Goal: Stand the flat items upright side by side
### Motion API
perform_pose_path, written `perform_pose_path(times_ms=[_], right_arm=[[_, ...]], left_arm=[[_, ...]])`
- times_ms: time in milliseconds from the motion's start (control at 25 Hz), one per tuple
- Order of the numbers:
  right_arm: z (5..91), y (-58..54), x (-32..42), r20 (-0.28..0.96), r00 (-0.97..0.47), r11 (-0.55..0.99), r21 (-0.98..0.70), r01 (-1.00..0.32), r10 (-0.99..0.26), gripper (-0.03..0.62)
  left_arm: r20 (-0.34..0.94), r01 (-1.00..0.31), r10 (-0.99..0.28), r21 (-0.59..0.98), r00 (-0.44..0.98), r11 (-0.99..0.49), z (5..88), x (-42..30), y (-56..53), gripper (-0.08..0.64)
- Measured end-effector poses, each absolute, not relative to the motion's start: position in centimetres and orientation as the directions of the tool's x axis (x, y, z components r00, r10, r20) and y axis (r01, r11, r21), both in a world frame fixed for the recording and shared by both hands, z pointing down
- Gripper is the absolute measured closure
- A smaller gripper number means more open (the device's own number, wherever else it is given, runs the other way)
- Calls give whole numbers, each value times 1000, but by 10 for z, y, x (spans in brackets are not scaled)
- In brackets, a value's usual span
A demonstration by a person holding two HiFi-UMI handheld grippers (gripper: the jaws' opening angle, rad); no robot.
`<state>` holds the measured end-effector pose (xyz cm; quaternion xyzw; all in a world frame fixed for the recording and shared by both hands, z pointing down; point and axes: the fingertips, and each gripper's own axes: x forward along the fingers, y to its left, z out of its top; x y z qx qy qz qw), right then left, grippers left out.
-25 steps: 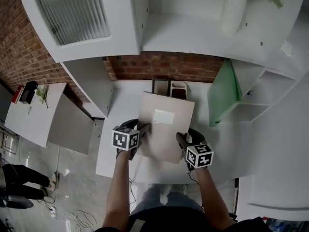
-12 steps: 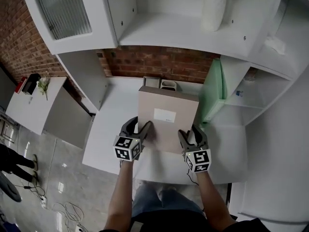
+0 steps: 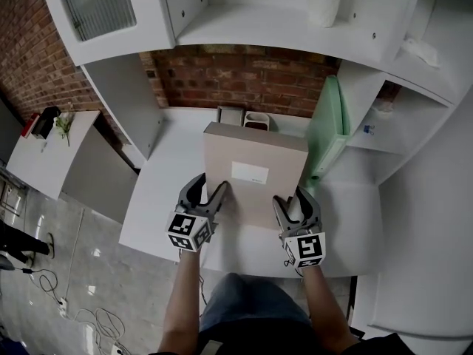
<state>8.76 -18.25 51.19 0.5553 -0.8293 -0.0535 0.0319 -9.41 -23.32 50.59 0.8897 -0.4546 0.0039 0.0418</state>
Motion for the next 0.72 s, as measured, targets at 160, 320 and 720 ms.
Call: perform_pose_path(times_ms=[160, 320, 720], right_arm=[[512, -167, 83, -13, -372, 366, 152, -918, -928, 342], [517, -148, 79, 7, -365, 361, 174, -916, -931, 342], [513, -126, 73, 77, -337, 344, 115, -932, -938, 345]], left_arm=[[30, -796, -796, 49, 605, -603, 506, -98, -217, 328], [35, -788, -787, 8, 616, -616, 507, -105, -197, 328], [140, -759, -751, -2, 645, -652, 519, -112, -170, 328]])
